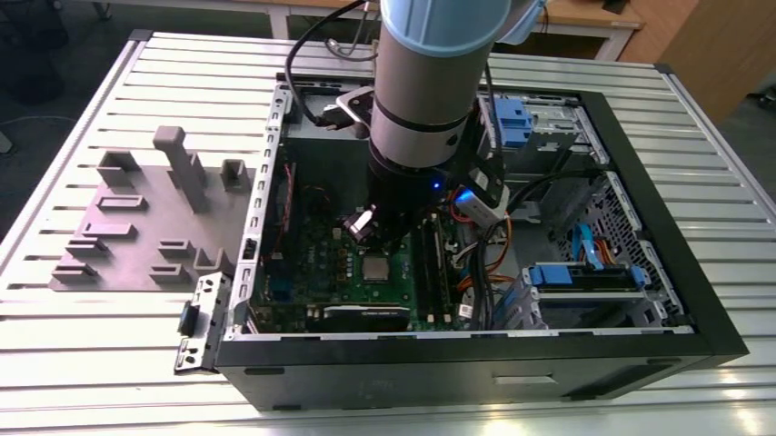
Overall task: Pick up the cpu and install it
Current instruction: 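Close the cpu cover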
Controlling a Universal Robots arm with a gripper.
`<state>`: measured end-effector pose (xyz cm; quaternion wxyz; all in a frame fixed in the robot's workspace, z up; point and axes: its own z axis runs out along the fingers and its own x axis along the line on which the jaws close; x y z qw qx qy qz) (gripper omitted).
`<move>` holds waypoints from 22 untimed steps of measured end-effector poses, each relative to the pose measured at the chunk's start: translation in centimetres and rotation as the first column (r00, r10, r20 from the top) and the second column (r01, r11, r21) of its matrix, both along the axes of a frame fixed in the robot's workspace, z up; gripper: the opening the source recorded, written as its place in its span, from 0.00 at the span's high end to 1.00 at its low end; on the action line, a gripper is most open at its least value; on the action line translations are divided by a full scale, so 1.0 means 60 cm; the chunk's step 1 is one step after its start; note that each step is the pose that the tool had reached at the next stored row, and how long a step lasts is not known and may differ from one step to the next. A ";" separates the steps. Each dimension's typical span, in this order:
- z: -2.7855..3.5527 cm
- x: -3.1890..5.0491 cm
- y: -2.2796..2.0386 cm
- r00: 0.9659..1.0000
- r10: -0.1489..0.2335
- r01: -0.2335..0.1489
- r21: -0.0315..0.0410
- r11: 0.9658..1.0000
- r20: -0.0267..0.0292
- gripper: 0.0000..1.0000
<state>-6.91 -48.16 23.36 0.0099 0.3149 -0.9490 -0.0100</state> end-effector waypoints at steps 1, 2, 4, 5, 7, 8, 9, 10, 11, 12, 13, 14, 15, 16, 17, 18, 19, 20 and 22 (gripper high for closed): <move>0.000 0.000 0.0000 1.000 0.001 -0.001 0.000 1.000 0.000 0.89; 0.000 0.000 0.0000 1.000 0.001 -0.001 0.000 1.000 0.000 0.89; 0.000 0.000 0.0000 1.000 0.001 -0.001 0.000 1.000 0.000 0.89; 0.000 0.000 0.0000 1.000 0.001 -0.001 0.000 1.000 0.000 0.89; 0.000 0.000 0.0000 1.000 0.001 -0.001 0.000 1.000 0.000 0.89; 0.000 0.000 0.0000 1.000 0.002 -0.002 0.000 1.000 0.000 0.89; 0.000 0.000 0.0000 1.000 0.002 -0.002 0.000 1.000 0.000 0.89; 0.000 0.000 0.0000 1.000 0.002 -0.002 0.000 1.000 0.000 0.89; 0.000 0.000 0.0000 1.000 0.002 -0.002 0.000 1.000 0.000 0.89; 0.000 0.000 0.0000 1.000 0.002 -0.002 0.000 1.000 0.000 0.89; 0.000 0.000 0.0000 1.000 0.002 -0.002 0.000 1.000 0.000 0.89; 0.000 0.000 0.0003 1.000 0.005 -0.005 0.000 1.000 0.000 0.89; -0.001 0.000 0.0005 1.000 0.012 -0.012 0.000 1.000 0.000 0.89; -0.002 0.000 0.0004 1.000 0.024 -0.024 0.000 1.000 0.000 0.89; -0.002 0.000 0.0003 0.999 0.040 -0.040 0.000 0.999 0.000 0.89; -0.003 0.000 0.0004 0.998 0.057 -0.057 0.000 0.998 0.000 0.89; -0.003 0.000 0.0004 0.997 0.073 -0.073 0.000 0.997 0.000 0.89; -0.004 0.000 0.0005 0.996 0.087 -0.087 0.000 0.996 0.000 0.89; -0.004 0.000 0.0005 0.994 0.111 -0.111 0.000 0.994 0.000 0.89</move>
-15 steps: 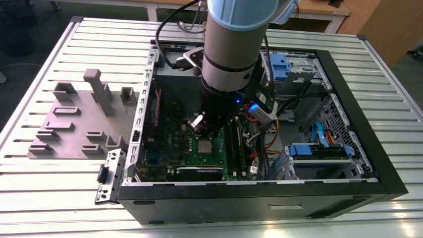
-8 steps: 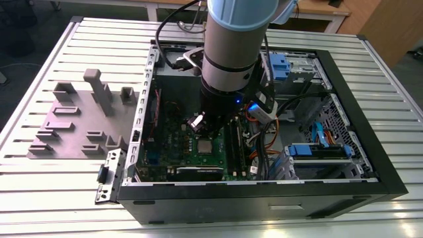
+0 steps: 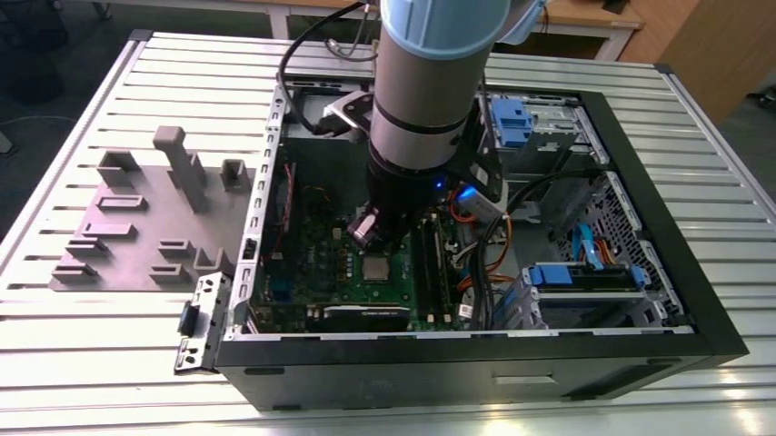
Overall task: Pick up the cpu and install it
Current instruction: 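Close the cpu cover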
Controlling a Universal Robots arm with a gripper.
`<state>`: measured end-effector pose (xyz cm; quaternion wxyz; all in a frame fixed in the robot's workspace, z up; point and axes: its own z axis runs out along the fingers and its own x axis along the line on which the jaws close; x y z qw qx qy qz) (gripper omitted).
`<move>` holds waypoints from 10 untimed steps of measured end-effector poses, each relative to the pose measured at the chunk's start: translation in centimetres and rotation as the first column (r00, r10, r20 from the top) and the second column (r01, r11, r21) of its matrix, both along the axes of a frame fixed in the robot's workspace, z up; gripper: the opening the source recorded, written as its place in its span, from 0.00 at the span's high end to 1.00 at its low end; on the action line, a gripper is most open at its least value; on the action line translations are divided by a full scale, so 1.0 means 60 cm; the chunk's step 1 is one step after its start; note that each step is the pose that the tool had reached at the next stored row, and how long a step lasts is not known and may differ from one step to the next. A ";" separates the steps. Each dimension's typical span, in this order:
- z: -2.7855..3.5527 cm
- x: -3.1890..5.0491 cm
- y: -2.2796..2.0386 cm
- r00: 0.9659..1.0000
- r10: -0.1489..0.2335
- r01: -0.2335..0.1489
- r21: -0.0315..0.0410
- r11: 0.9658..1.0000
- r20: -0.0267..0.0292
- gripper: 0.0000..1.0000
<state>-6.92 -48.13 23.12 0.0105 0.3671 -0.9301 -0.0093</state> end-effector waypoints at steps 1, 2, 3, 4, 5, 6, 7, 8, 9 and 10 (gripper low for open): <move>0.000 0.000 0.0000 1.000 0.006 -0.006 0.000 1.000 0.000 0.89; 0.000 0.000 0.0000 1.000 0.008 -0.008 0.002 1.000 0.000 0.89; 0.000 0.000 0.0001 1.000 0.010 -0.010 0.005 1.000 0.000 0.89; 0.000 0.000 0.0002 1.000 0.011 -0.011 0.007 1.000 0.000 0.89; 0.000 0.000 0.0002 1.000 0.011 -0.011 0.007 1.000 0.000 0.89; 0.000 0.000 0.0002 1.000 0.011 -0.011 0.008 1.000 0.000 0.89; 0.000 0.000 0.0002 1.000 0.011 -0.011 0.008 1.000 0.000 0.89; 0.000 0.000 0.0001 1.000 0.011 -0.011 0.009 1.000 0.000 0.89; 0.000 0.000 0.0001 1.000 0.011 -0.011 0.010 1.000 0.000 0.89; 0.000 0.000 0.0001 1.000 0.011 -0.011 0.010 1.000 0.000 0.89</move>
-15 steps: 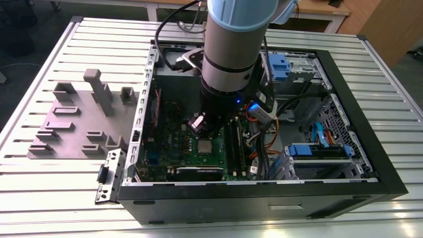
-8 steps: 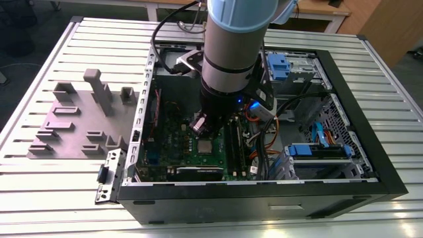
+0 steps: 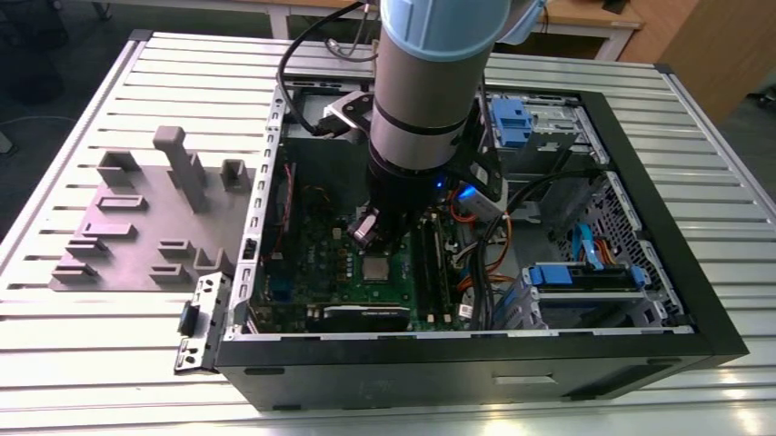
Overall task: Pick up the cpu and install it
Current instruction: 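Close the cpu cover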
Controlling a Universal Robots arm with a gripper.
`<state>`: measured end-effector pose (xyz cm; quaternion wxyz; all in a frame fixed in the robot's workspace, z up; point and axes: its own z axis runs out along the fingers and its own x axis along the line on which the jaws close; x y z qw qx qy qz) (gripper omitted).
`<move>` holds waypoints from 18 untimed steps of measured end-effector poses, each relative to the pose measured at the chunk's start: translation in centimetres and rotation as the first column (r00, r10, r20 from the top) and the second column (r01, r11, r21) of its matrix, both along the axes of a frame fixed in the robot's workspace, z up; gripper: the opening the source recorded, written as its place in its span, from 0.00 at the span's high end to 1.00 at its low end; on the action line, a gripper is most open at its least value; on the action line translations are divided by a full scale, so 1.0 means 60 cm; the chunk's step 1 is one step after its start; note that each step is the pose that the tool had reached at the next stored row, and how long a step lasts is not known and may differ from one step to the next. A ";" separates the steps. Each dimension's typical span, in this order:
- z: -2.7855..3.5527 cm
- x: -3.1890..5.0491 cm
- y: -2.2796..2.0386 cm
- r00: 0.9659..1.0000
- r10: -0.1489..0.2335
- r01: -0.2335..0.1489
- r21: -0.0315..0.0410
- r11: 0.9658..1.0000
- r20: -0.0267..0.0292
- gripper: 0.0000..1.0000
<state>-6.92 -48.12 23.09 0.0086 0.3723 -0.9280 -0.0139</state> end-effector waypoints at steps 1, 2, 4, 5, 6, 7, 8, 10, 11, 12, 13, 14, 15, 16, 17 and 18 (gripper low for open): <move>0.000 0.000 0.0000 1.000 0.000 0.000 0.000 1.000 0.000 0.89; 0.000 0.000 0.0000 1.000 0.000 0.000 0.000 1.000 0.000 0.89; 0.000 0.000 0.0000 1.000 0.000 0.000 0.000 1.000 0.000 0.89; 0.000 0.000 0.0000 1.000 0.000 0.000 0.000 1.000 0.000 0.89; 0.000 0.000 0.0000 1.000 0.000 0.000 0.000 1.000 0.000 0.89; 0.000 0.000 0.0000 1.000 0.000 0.000 0.000 1.000 0.000 0.89; 0.000 0.000 0.0000 1.000 0.000 0.000 0.000 1.000 0.000 0.89; 0.000 0.000 -0.0001 1.000 0.001 -0.001 0.000 1.000 0.000 0.89; -0.001 0.000 0.0000 1.000 0.013 -0.013 0.001 1.000 0.000 0.89; -0.001 0.000 0.0000 1.000 0.031 -0.031 0.001 1.000 0.000 0.89; -0.002 0.000 0.0000 0.999 0.049 -0.049 0.001 0.999 0.000 0.89; -0.002 0.000 0.0000 0.998 0.064 -0.064 0.000 0.998 0.000 0.89; -0.002 0.000 -0.0001 0.998 0.071 -0.071 0.000 0.998 0.000 0.89; -0.002 0.000 -0.0001 0.997 0.071 -0.071 0.000 0.997 0.000 0.89; -0.002 0.001 0.0000 0.997 0.072 -0.072 0.000 0.997 0.000 0.89; -0.002 0.002 0.0001 0.997 0.072 -0.072 0.000 0.997 0.000 0.89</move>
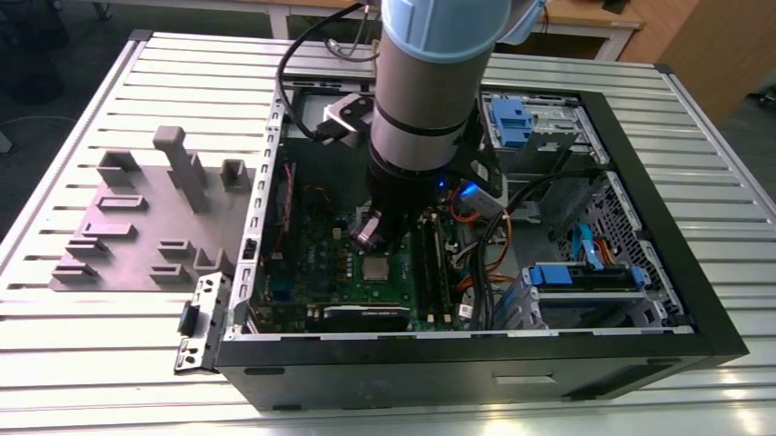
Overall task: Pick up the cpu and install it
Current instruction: 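Close the cpu cover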
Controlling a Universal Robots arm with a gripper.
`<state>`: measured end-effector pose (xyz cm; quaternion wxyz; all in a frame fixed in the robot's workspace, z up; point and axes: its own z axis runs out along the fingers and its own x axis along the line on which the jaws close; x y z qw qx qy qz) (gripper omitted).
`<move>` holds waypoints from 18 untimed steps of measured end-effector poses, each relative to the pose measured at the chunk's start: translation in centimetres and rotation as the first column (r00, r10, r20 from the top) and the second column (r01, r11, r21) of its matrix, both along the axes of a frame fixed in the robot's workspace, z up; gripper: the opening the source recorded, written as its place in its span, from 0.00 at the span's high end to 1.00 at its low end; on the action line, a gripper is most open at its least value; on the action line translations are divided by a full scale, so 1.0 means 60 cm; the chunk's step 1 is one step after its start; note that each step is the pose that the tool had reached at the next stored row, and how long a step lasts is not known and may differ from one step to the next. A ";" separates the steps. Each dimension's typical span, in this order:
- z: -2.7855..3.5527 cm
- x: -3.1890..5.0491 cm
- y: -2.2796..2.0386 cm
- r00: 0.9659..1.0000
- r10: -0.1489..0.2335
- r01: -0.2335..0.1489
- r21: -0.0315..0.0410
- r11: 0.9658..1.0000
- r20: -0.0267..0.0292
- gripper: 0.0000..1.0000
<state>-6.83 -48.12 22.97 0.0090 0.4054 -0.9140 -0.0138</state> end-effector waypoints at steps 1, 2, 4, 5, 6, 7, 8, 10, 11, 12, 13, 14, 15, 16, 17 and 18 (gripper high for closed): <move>0.000 0.001 0.0003 1.000 0.000 0.000 0.000 1.000 0.000 0.89; 0.000 0.003 0.0009 1.000 0.000 0.000 0.000 1.000 0.000 0.89; 0.000 0.006 0.0034 1.000 0.000 0.000 0.000 1.000 0.000 0.89; -0.001 0.008 0.0049 1.000 0.000 0.000 0.000 1.000 0.000 0.89; -0.001 0.009 0.0067 1.000 0.000 0.000 0.000 1.000 0.000 0.89; -0.001 0.009 0.0085 1.000 0.000 0.000 0.000 1.000 0.000 0.89; -0.001 0.010 0.0097 1.000 0.001 -0.001 0.000 1.000 0.000 0.89; -0.001 0.010 0.0100 1.000 0.009 -0.009 0.000 1.000 0.000 0.89; -0.001 0.010 0.0101 1.000 0.020 -0.020 0.000 1.000 0.000 0.89; -0.001 0.010 0.0101 0.999 0.037 -0.037 0.000 0.999 0.000 0.89; -0.002 0.010 0.0101 0.998 0.056 -0.056 0.000 0.998 0.000 0.89; -0.002 0.010 0.0101 0.997 0.074 -0.074 0.000 0.997 0.000 0.89; -0.002 0.010 0.0101 0.996 0.086 -0.086 0.000 0.996 0.000 0.89; -0.002 0.010 0.0100 0.995 0.095 -0.095 0.000 0.995 0.000 0.89; -0.002 0.011 0.0100 0.995 0.103 -0.103 0.002 0.995 0.000 0.89; -0.002 0.012 0.0101 0.994 0.108 -0.108 0.007 0.994 0.001 0.89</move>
